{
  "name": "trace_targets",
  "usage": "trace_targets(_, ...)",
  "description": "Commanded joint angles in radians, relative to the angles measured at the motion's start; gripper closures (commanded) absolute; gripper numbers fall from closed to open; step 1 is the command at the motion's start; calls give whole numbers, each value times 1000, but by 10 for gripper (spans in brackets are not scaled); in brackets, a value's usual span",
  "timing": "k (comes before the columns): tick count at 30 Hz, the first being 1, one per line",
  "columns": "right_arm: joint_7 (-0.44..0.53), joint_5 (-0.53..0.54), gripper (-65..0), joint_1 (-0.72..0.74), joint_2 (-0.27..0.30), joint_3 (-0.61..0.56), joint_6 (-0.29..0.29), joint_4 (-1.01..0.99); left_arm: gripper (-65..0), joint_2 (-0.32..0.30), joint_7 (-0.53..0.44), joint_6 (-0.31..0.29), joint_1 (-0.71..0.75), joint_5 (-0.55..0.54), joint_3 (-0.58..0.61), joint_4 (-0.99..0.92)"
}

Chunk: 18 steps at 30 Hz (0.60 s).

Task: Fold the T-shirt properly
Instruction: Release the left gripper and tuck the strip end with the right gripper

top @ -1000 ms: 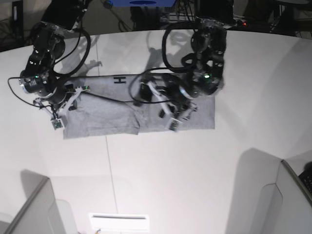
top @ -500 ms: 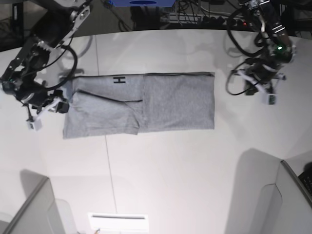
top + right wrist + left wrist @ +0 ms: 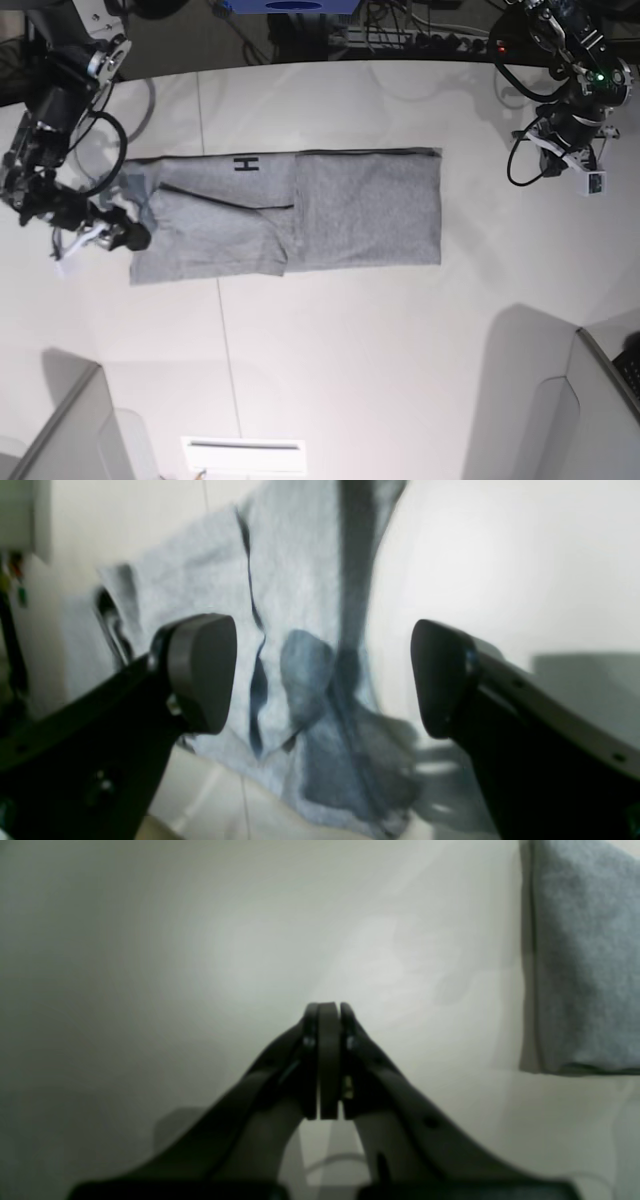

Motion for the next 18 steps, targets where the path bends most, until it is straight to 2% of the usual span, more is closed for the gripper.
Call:
trace_targets(1, 7, 17, -495, -6, 8, -23, 3, 13, 0, -11, -20, -7, 0, -12, -2, 16)
trace_targets(5, 35, 17, -494, -55, -4, -112, 3, 14, 0, -11, -20, -7, -4, -12, -2, 16)
trace_targets(9, 24, 21, -494, -83, -10, -130, 3, 25, 0, -13, -20, -7, -3, -12, -2, 16)
trace_targets(15, 15, 21, -494, -124, -44, -204, 1, 157, 0, -14, -20, -7, -7, -12, -2, 16)
trace_targets(18, 35, 18, -494, -109, -46, -205, 1, 119, 0, -13, -20, -7, -7, -12, -1, 16)
